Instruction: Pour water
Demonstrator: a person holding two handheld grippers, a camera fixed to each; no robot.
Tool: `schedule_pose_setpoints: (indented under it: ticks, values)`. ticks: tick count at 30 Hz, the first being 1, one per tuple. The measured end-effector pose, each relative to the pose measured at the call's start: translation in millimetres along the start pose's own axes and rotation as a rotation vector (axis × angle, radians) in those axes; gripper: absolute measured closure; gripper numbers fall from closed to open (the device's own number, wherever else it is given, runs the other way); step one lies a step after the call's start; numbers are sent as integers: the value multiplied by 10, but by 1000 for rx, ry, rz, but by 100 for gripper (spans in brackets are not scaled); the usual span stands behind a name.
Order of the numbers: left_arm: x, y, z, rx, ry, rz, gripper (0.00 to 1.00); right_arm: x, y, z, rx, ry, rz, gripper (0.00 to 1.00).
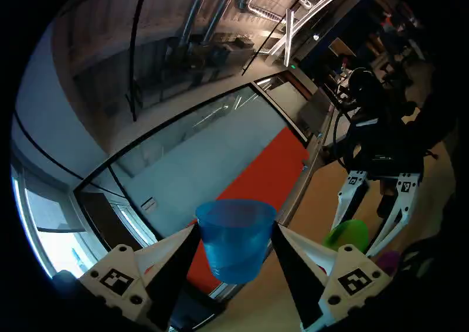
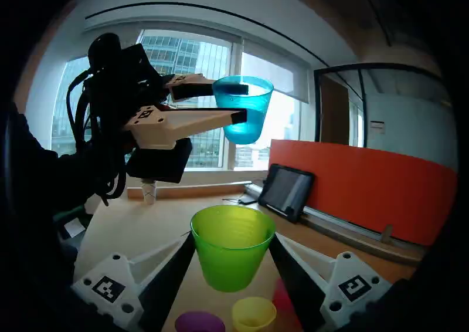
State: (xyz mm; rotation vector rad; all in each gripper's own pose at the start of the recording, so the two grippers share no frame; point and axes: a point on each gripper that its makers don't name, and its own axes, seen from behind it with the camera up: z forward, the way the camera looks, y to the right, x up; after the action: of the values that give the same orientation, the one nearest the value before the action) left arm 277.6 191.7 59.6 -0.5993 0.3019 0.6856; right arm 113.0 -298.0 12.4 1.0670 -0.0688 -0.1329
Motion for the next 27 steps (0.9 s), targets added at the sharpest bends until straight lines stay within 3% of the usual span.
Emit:
schedule_pose_setpoints:
  ticks: [14,27]
  values:
    - [128,0,39,19,22,161,16,-2,-34,39,12,7,7,9]
    - [218,-3,72,42,39,264,15,21,-32,35,11,9,6,9]
